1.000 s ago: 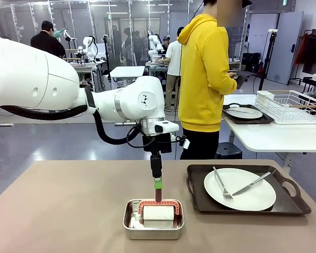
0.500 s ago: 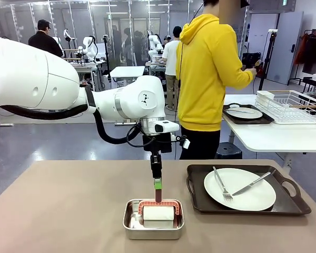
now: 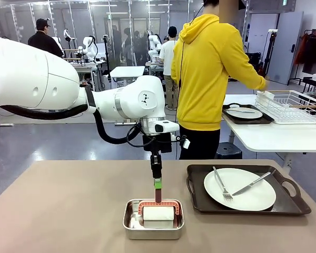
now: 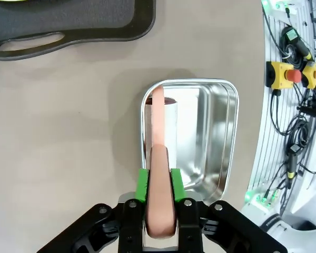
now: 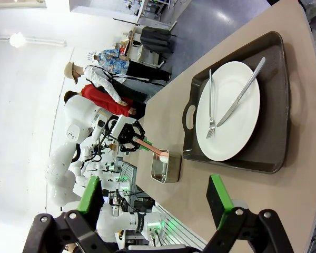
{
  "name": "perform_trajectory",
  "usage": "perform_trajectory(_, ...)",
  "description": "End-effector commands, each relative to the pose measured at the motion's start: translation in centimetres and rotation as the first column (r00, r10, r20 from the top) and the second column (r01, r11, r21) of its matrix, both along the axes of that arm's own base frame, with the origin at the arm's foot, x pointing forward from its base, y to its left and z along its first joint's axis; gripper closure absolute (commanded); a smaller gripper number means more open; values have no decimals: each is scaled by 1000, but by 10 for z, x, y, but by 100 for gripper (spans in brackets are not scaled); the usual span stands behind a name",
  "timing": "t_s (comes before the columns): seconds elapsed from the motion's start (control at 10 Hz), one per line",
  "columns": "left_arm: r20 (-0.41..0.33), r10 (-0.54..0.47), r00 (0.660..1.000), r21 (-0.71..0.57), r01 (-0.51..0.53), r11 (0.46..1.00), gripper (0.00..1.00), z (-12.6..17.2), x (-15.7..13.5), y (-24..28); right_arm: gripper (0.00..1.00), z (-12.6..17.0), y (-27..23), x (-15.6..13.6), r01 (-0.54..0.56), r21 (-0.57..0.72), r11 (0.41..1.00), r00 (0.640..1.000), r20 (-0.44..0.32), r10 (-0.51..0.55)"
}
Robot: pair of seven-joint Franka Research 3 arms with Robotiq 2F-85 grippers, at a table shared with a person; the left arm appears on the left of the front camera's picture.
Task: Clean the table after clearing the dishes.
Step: When the left (or right) Handle tray is removed, use the left hand (or right hand) to clean the left (or right) side of the table with the Lint Roller.
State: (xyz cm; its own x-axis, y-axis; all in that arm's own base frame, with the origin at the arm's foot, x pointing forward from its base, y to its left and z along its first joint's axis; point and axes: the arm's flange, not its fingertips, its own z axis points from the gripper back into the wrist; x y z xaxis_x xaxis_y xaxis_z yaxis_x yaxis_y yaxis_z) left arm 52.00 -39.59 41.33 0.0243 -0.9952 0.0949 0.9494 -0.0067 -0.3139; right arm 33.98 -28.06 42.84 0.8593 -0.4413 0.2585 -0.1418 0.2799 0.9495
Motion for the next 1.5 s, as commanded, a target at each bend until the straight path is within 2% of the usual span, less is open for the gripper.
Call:
perform_trajectory(0.0, -3, 53, 999, 41, -52, 998, 99, 21, -14, 3, 0, 3, 0, -3, -3, 3, 1000, 1000, 7, 3)
perform_trajectory(0.1, 6, 79, 997, 36, -80, 996, 99, 43, -30, 6, 0, 3, 0, -3, -3, 3, 1000, 1000, 7, 3)
perform_trajectory(0.2, 17, 151, 988, 45, -151, 987, 99, 69, -48, 16, 0, 3, 0, -3, -3, 3, 1000, 1000, 7, 3)
perform_trajectory(0.4, 50, 398, 916, 13, -399, 917, 99, 114, -67, 50, 0, 3, 0, -3, -3, 3, 1000, 1000, 7, 3)
perform_trajectory(0.5, 52, 523, 851, -45, -521, 852, 99, 125, -70, 72, 0, 3, 0, -3, -3, 3, 1000, 1000, 7, 3)
perform_trajectory(0.6, 51, 658, 751, -112, -650, 751, 99, 131, -72, 99, 0, 3, 0, -3, -3, 3, 1000, 1000, 7, 3)
perform_trajectory(0.7, 35, 796, 604, -148, -785, 602, 99, 132, -76, 132, 0, 3, 0, -3, -3, 3, 1000, 1000, 7, 3)
perform_trajectory(0.8, 16, 866, 499, -160, -854, 495, 99, 130, -75, 161, 0, 3, 0, -3, -3, 3, 1000, 1000, 7, 3)
perform_trajectory(0.9, -37, 925, 379, -196, -910, 365, 99, 122, -71, 186, 0, 3, 0, -3, -3, 3, 1000, 1000, 7, 3)
perform_trajectory(1.0, -74, 958, 278, -180, -948, 261, 99, 108, -65, 202, 0, 3, 0, -3, -3, 3, 1000, 1000, 7, 3)
perform_trajectory(1.1, -104, 989, 110, -150, -984, 93, 99, 94, -56, 216, 0, 3, 0, -3, -3, 3, 1000, 1000, 7, 3)
perform_trajectory(1.2, -147, 986, 72, -153, -987, 49, 99, 87, -50, 221, 0, 3, 0, -3, -3, 3, 1000, 1000, 7, 3)
perform_trajectory(1.3, -94, 980, 176, -168, -973, 159, 99, 83, -48, 218, 0, 3, 0, -3, -3, 3, 1000, 1000, 7, 3)
perform_trajectory(1.4, -99, 985, 140, -125, -984, 128, 99, 91, -47, 235, 0, 3, 0, -3, -3, 3, 1000, 1000, 7, 3)
